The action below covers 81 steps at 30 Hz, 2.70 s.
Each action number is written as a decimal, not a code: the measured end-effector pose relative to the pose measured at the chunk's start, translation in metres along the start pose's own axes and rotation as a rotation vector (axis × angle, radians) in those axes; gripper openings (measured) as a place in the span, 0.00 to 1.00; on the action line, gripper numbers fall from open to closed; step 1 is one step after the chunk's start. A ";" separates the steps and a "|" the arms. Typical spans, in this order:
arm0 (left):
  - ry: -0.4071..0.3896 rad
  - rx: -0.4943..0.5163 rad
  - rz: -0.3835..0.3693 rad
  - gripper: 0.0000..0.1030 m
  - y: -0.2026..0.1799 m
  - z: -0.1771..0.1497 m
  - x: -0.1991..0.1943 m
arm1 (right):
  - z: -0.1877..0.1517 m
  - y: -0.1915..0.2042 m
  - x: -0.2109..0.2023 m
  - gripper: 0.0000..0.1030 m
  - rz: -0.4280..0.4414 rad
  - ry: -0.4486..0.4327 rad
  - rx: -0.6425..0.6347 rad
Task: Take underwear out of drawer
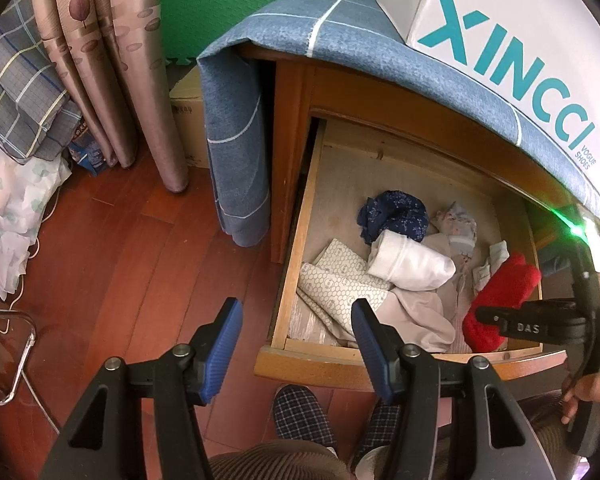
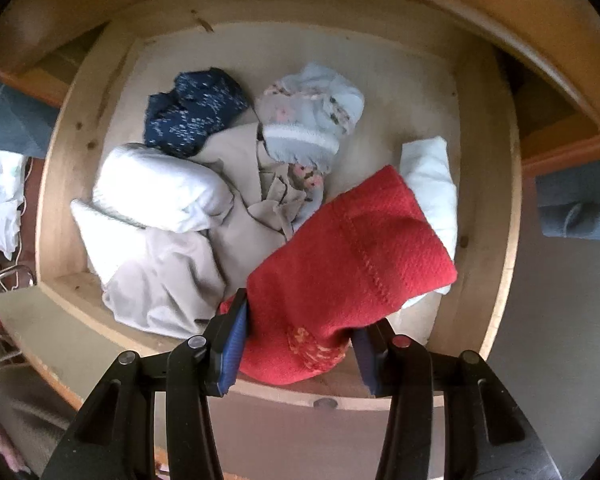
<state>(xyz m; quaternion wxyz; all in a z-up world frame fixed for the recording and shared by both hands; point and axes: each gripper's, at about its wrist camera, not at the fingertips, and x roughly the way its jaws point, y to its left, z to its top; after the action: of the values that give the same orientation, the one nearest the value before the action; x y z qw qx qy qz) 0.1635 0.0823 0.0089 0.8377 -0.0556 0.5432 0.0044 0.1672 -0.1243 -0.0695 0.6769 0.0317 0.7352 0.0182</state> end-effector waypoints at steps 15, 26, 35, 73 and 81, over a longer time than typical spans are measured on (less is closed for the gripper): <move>-0.008 0.013 0.010 0.56 0.001 -0.001 -0.004 | -0.043 0.001 -0.044 0.42 0.005 -0.127 -0.066; -0.005 0.037 0.026 0.56 -0.003 -0.001 -0.004 | -0.043 -0.021 -0.065 0.42 -0.004 -0.191 -0.091; -0.003 0.062 0.022 0.56 -0.007 -0.001 -0.004 | -0.046 -0.026 -0.068 0.42 0.037 -0.220 -0.087; 0.266 0.490 -0.126 0.56 -0.106 0.032 0.094 | -0.046 -0.044 -0.069 0.42 0.093 -0.237 0.056; 0.318 0.501 -0.170 0.56 -0.116 0.038 0.106 | -0.047 -0.047 -0.068 0.42 0.089 -0.231 0.074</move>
<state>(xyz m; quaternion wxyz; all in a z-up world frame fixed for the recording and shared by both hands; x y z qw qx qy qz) 0.2492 -0.0344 -0.0627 0.7273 0.1076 0.6450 -0.2085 0.1251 -0.1753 -0.0015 0.7538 0.0911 0.6505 0.0173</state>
